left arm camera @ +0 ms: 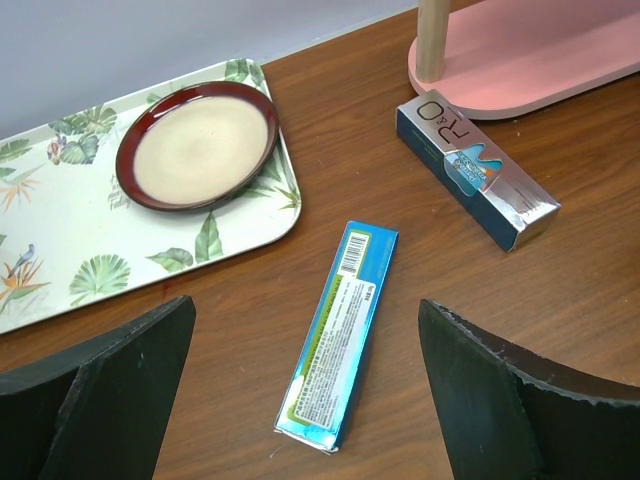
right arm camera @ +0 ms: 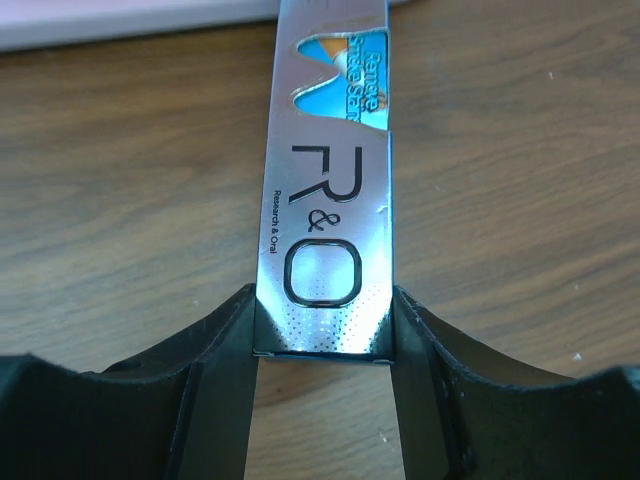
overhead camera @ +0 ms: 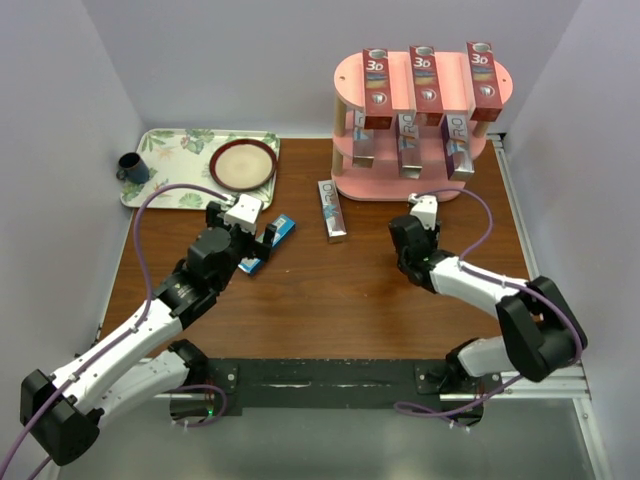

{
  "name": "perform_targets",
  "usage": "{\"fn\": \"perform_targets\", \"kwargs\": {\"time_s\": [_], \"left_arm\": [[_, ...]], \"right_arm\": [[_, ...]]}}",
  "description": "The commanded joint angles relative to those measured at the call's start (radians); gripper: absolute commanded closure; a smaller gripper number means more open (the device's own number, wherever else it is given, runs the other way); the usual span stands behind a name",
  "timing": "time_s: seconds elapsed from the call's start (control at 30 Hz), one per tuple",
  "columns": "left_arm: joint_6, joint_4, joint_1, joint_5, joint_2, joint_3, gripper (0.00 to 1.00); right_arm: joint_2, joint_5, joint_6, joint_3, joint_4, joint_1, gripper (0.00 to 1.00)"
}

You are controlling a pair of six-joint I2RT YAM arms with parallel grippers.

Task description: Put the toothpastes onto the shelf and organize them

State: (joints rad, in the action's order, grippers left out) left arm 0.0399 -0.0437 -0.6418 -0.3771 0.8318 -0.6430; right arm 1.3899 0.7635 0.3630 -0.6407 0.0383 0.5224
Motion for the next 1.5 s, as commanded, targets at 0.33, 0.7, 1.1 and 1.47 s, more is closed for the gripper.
{"fn": "perform_targets", "kwargs": {"time_s": [0.33,0.7,1.1,1.47], "left_arm": [[0.017,0.028,0.005,0.015,0.004,0.005,0.01],[0.021,0.028,0.005,0.015,0.004,0.009,0.01],[0.023,0.028,0.005,0.023,0.006,0.011,0.02],[0.023,0.061,0.004,0.027,0.006,0.011,0.02]], "right_arm": [[-0.223,-0.173,-0.176,0.110,0.288,-0.085,0.72],[-0.131,-0.355,-0.279,0.093,0.429,-0.180,0.71],[-0.028,-0.368,-0.302,0.070,0.517,-0.232,0.67],[0.080,-0.352,-0.322,-0.013,0.571,-0.265,0.67]]}}
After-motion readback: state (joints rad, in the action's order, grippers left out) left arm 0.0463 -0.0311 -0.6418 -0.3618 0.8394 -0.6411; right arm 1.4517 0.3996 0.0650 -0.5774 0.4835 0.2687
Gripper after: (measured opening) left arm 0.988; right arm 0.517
